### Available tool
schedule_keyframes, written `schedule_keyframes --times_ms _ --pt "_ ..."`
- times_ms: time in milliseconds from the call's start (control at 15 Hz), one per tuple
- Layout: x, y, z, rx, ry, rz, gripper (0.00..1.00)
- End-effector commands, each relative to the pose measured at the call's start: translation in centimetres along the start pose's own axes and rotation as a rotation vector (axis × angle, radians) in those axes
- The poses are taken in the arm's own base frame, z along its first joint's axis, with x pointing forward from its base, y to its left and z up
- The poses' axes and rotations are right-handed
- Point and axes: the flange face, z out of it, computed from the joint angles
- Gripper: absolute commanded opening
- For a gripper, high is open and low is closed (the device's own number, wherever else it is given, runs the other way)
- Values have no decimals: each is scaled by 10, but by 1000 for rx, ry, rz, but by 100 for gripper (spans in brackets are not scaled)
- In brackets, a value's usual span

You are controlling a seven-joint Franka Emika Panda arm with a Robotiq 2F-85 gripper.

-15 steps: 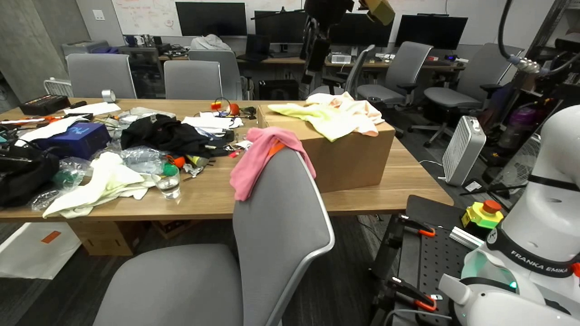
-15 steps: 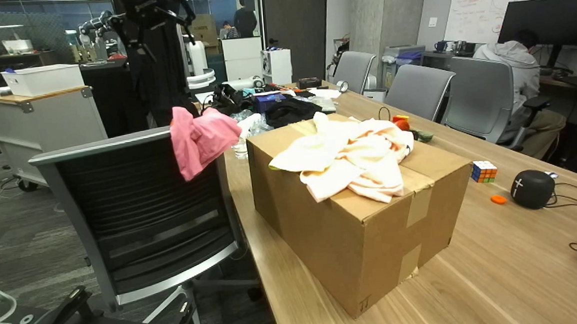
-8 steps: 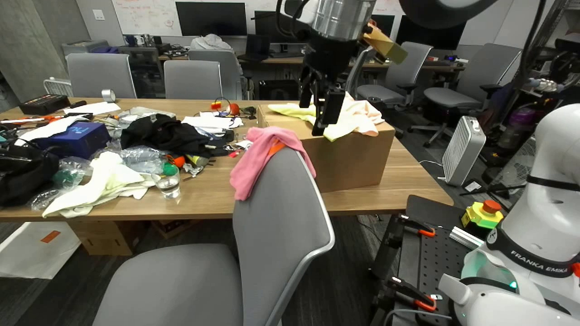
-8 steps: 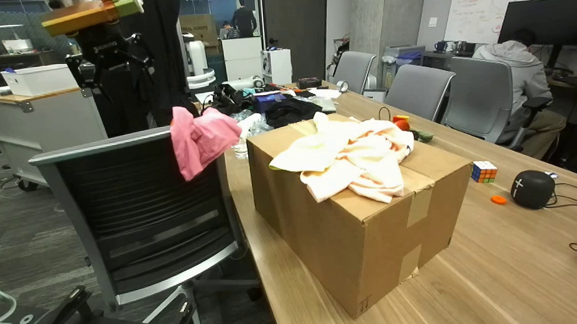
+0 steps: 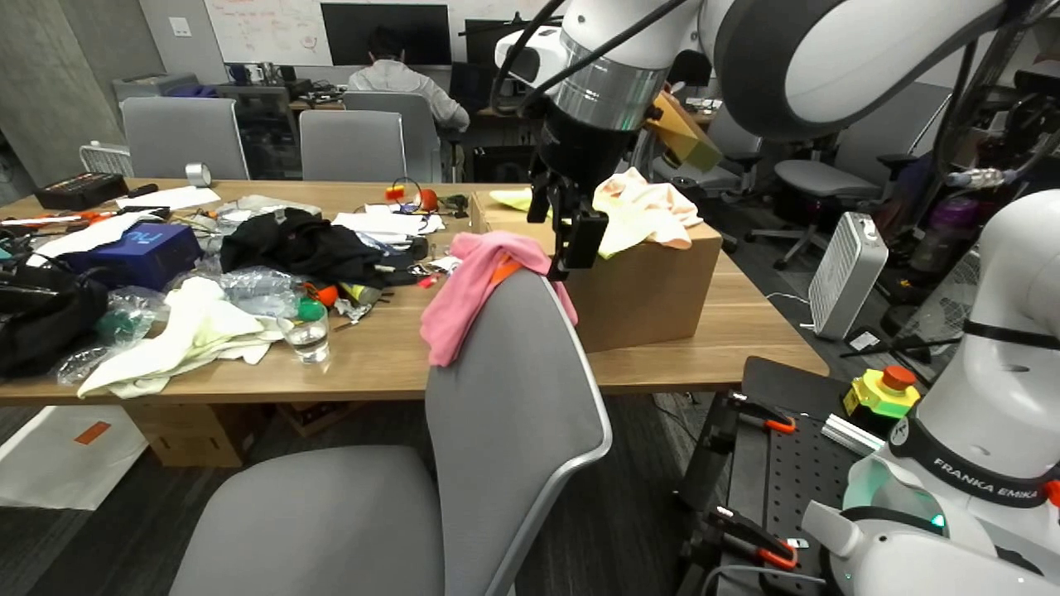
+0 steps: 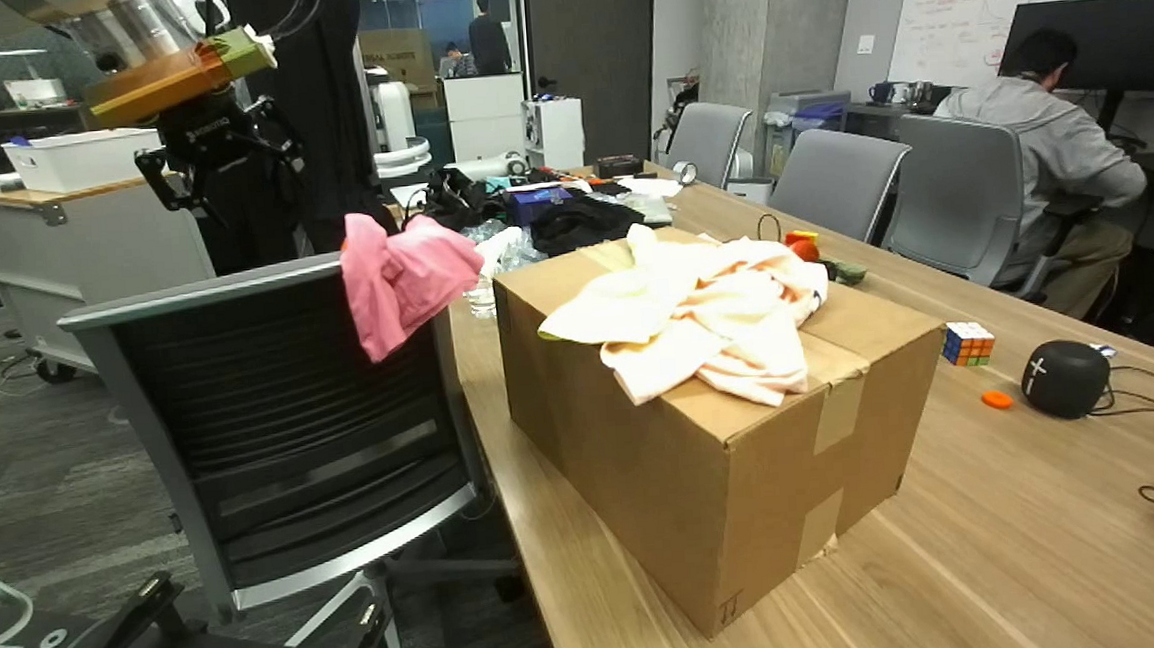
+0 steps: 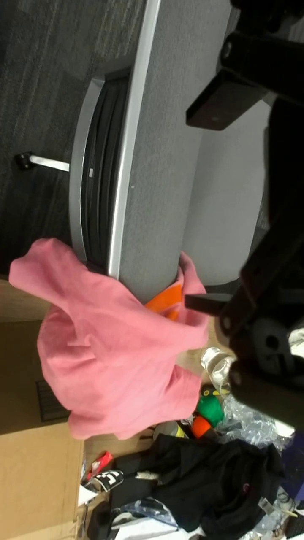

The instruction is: Move the shirts and towel to the top of the box

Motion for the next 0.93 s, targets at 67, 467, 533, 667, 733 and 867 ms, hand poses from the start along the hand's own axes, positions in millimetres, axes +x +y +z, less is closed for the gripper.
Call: schedule_keyframes --times_ms 67,467,533,667,733,867 --pt "8 8 13 -77 4 36 100" --pt "10 33 35 -138 -39 102 100" --pt "11 37 38 -144 -42 112 100" --pt "15 42 42 -153 -42 133 100" --pt "17 45 43 -161 -40 142 100" --pt "21 50 46 -180 -35 162 100"
